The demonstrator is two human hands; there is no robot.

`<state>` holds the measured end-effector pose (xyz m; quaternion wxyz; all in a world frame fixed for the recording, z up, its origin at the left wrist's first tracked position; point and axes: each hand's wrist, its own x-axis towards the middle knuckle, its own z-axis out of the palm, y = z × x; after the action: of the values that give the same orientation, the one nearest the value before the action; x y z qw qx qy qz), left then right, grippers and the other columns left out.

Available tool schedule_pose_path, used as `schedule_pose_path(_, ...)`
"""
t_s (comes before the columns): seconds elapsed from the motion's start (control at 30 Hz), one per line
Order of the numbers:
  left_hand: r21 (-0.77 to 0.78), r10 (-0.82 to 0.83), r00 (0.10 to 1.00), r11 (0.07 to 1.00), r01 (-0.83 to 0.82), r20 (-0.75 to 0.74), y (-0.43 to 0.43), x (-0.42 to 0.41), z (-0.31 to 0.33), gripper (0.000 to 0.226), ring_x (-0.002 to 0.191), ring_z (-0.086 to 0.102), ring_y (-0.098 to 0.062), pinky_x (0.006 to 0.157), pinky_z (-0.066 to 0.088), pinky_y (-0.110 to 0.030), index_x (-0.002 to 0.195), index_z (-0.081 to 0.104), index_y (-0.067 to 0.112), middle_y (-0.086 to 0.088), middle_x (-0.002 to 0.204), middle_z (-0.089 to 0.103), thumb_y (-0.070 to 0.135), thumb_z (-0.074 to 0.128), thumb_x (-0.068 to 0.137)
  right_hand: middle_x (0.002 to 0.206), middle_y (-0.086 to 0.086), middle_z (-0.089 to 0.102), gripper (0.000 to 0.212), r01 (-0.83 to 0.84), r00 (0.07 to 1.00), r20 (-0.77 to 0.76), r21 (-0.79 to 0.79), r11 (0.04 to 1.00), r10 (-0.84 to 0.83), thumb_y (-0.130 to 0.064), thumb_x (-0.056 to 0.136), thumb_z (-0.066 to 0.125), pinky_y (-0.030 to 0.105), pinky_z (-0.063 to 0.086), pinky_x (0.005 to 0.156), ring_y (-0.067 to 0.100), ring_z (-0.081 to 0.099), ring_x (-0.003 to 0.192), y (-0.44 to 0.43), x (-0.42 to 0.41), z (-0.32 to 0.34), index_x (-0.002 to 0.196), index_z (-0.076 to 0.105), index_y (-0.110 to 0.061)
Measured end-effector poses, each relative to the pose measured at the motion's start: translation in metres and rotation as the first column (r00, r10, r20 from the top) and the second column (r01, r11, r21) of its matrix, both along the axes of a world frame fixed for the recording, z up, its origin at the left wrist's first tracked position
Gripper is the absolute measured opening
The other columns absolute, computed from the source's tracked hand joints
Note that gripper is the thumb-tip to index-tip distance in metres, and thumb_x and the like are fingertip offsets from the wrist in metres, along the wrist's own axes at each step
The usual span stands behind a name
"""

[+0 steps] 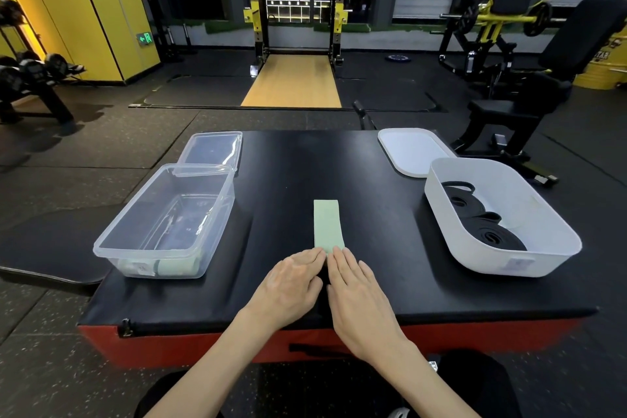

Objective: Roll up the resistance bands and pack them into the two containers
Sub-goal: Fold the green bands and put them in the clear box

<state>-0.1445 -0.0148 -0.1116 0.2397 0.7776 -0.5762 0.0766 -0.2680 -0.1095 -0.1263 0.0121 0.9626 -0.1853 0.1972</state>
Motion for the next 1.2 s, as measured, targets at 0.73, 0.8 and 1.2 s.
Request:
schedule_pose_path(0.73,0.122,0.074,0.995,0.989,-0.081,0.062,0.002,-0.015,0.005,0.055,0.116,0.059,-0.018,0.108,0.034,-0.025,0.125,0.059,0.000,-0.010,0.125,0.062,0.020,0.034,0.080,0.133,0.010,0.057,0.054,0.000,0.997,-0.079,0.045,0.999,0.004,-0.026,0.086,0.031,0.035,0.044,0.098,0.021,0.054,0.123,-0.010,0.012,0.012,0.129,0.057,-0.005)
schedule_pose_path(0.8,0.104,0.057,0.995,0.992,-0.065,0.079,0.000,-0.013,0.002,0.056,0.116,0.058,-0.020,0.106,0.041,-0.031,0.126,0.057,-0.001,-0.011,0.125,0.061,0.019,0.032,0.081,0.132,0.010,0.058,0.054,-0.002,0.996,-0.088,0.044,0.999,0.005,-0.027,0.087,0.031,0.035,0.044,0.097,0.021,0.054,0.123,-0.011,0.011,0.014,0.128,0.058,-0.005)
schedule_pose_path(1.2,0.035,0.025,0.996,0.999,-0.028,0.089,-0.011,-0.006,0.005,0.044,0.094,0.054,-0.016,0.095,0.045,-0.032,0.113,0.055,0.005,-0.001,0.102,0.057,0.018,0.028,0.080,0.127,0.010,0.061,0.051,-0.012,0.994,-0.107,0.065,0.998,0.019,-0.018,0.078,0.047,0.033,0.041,0.099,0.023,0.057,0.120,-0.016,0.014,0.016,0.125,0.060,-0.003)
